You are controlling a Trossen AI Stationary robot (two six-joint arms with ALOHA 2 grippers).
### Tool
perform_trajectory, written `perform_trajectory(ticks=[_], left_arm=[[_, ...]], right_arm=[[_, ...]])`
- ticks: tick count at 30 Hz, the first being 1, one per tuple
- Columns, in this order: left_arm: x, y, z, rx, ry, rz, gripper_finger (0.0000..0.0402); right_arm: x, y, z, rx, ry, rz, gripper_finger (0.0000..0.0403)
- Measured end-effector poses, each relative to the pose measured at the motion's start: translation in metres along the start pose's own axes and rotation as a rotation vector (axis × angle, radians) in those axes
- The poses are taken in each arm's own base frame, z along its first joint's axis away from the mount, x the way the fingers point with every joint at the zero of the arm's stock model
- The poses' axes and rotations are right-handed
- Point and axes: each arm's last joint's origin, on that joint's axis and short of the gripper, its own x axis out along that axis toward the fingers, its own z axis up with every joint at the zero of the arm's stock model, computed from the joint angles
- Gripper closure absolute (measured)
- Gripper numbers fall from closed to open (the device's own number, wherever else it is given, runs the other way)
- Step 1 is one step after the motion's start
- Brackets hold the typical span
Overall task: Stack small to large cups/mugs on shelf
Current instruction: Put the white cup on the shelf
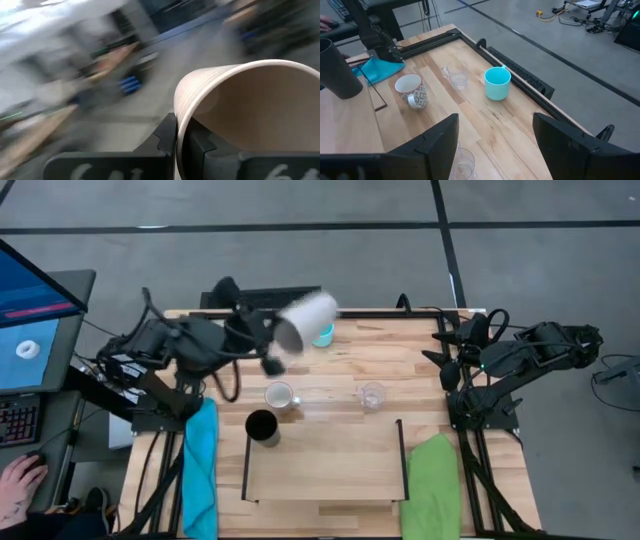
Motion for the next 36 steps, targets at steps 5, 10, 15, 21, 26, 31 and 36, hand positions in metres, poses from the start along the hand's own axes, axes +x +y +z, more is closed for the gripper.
perform_trajectory(ticks=[5, 10, 15, 21, 26, 31, 36], left_arm=[[-0.018, -0.004, 0.009, -0.175, -0.141, -0.485, 0.0399], [-0.035, -0.015, 0.0, -0.313, -0.014, -0.796, 0.0399], [-0.052, -0.033, -0.02, -0.416, 0.316, -0.851, 0.0399], [-0.082, -0.044, -0.038, -0.566, 0.587, -0.736, 0.04], [-0.109, -0.061, -0.039, -0.647, 0.638, -0.721, 0.0401], [-0.12, -0.09, -0.043, -0.649, 0.68, -0.681, 0.0401], [-0.118, -0.125, -0.054, -0.586, 0.806, -0.682, 0.0401]], right_arm=[[0.0, 0.0, -0.001, -0.006, 0.005, -0.003, 0.0124], [0.0, -0.001, -0.001, -0.009, 0.008, -0.005, 0.0124], [0.0, -0.001, -0.002, -0.018, 0.017, -0.009, 0.0124], [0.0, -0.001, -0.002, -0.021, 0.02, -0.008, 0.0124], [0.0, -0.001, -0.002, -0.021, 0.02, -0.009, 0.0124], [0.0, -0.001, -0.002, -0.021, 0.021, -0.008, 0.0124], [0.0, -0.001, -0.002, -0.021, 0.02, -0.009, 0.0124]])
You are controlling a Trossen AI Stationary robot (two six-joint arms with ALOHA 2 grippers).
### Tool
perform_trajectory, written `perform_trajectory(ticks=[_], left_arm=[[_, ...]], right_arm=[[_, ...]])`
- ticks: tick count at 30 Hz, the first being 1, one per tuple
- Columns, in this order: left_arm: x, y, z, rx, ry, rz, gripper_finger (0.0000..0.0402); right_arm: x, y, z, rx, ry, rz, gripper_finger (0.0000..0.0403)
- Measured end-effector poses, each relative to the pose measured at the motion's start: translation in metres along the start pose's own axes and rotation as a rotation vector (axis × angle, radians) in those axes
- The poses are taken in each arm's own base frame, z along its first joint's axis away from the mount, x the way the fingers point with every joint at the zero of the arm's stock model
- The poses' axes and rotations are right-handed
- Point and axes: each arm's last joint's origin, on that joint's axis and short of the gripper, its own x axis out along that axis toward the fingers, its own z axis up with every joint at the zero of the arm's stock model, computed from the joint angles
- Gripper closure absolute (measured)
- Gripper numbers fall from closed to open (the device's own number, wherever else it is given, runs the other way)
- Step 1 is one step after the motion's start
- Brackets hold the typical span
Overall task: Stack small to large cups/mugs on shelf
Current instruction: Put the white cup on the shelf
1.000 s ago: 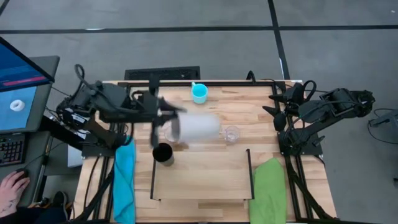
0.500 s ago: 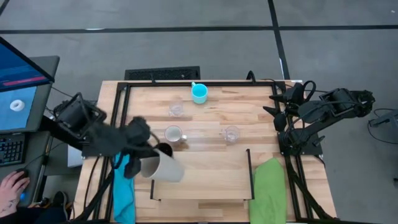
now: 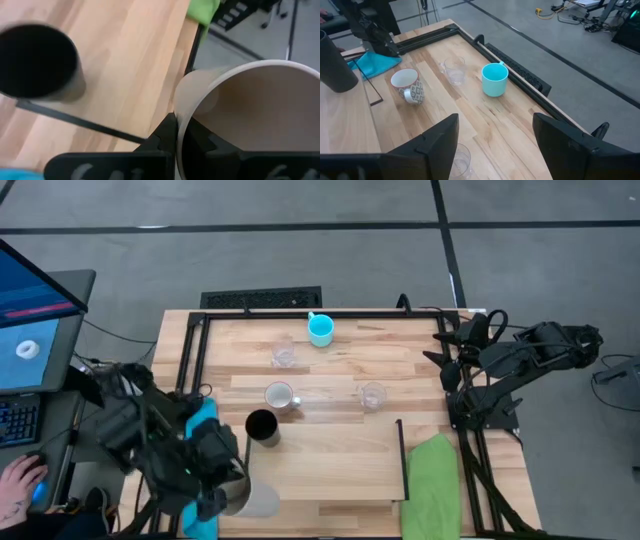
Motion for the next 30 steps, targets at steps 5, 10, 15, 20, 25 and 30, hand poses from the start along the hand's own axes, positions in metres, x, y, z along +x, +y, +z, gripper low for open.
perform_trajectory(ticks=[5, 10, 15, 20, 25, 30], left_arm=[[0.019, 0.0, -0.005, -0.018, 0.036, 0.061, 0.0401], [0.038, 0.003, -0.009, -0.017, 0.106, 0.118, 0.0401], [0.057, 0.011, -0.009, -0.027, 0.18, 0.175, 0.0401], [0.062, 0.015, -0.003, -0.034, 0.178, 0.19, 0.0401], [0.066, 0.019, 0.004, -0.004, 0.184, 0.197, 0.0401], [0.08, 0.026, 0.005, 0.009, 0.24, 0.235, 0.0401]], right_arm=[[0.0, 0.0, 0.0, 0.0, 0.0, 0.0, 0.0124], [0.0, 0.0, 0.0, 0.0, 0.0, 0.0, 0.0124], [0.0, 0.0, 0.0, 0.0, 0.0, 0.001, 0.0124], [0.0, 0.0, 0.0, 0.0, 0.0, 0.001, 0.0124], [0.0, 0.0, 0.0, 0.0, 0.0, 0.001, 0.0124], [0.0, 0.0, 0.0, -0.004, 0.003, -0.001, 0.0124]])
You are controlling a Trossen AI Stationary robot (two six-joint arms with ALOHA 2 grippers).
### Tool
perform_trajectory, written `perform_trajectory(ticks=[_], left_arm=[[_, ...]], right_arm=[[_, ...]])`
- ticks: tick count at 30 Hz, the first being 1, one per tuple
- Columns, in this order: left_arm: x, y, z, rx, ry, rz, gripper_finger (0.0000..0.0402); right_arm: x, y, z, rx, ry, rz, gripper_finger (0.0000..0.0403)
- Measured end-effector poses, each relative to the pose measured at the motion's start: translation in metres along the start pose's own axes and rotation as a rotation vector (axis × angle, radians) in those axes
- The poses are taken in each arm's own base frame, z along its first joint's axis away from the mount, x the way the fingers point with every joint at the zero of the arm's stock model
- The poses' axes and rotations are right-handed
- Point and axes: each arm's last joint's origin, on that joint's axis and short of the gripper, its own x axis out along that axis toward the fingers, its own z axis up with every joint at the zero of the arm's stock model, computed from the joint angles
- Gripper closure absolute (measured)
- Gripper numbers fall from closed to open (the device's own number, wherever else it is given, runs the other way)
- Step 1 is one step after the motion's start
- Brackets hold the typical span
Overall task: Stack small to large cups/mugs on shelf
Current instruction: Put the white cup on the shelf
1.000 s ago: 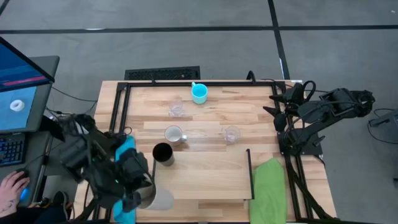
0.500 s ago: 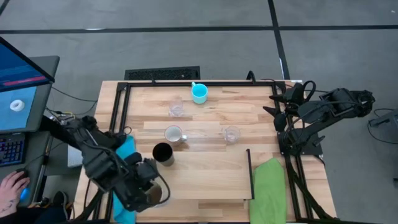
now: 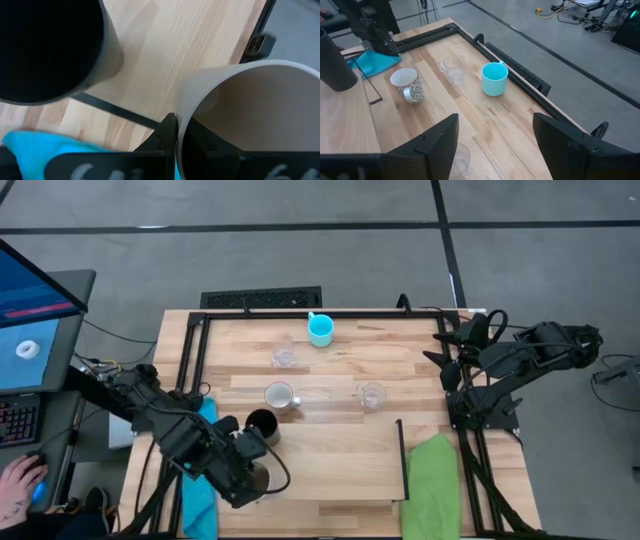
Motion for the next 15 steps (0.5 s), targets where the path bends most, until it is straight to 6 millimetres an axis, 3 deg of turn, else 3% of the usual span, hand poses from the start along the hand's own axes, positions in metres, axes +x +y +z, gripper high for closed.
perform_trajectory(ticks=[15], left_arm=[[0.0112, 0.0066, 0.0088, 0.008, 0.048, 0.022, 0.0401]], right_arm=[[0.0, -0.0011, -0.0016, -0.014, 0.012, -0.008, 0.0124]])
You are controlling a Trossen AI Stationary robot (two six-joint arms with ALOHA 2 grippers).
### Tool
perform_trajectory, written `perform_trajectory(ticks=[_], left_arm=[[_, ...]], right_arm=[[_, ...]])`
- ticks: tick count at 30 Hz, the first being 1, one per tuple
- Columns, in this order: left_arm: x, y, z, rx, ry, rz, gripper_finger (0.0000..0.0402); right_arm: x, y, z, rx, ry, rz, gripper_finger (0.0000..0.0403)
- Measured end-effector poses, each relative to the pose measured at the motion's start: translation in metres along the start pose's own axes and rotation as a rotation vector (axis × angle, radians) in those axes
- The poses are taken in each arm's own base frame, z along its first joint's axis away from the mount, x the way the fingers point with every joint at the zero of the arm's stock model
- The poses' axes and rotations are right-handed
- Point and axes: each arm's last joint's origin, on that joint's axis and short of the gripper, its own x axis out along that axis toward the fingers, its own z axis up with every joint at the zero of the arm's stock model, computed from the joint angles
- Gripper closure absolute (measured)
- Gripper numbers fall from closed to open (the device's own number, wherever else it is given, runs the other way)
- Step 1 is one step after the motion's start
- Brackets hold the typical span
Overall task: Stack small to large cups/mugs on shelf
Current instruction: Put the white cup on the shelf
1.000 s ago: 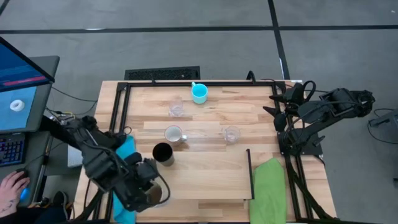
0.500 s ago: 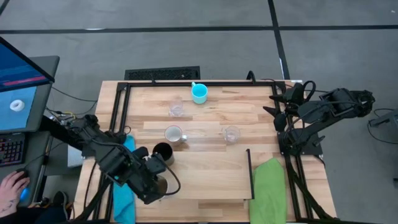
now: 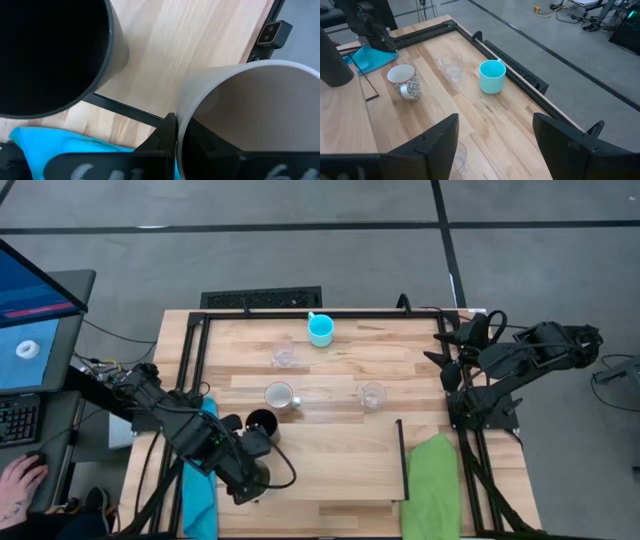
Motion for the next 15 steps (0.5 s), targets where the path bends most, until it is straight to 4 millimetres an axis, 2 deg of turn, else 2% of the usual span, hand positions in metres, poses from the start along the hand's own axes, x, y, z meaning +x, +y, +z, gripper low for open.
perform_trajectory(ticks=[8, 15], left_arm=[[0.0, 0.0004, 0.0006, 0.006, -0.009, 0.006, 0.0375], [0.0, 0.0004, 0.0007, 0.005, -0.01, 0.006, 0.0373]], right_arm=[[0.0, 0.0, 0.0, 0.0, 0.0, 0.0, 0.0124], [0.0, 0.0, 0.0, 0.0, 0.0, 0.0, 0.0124]])
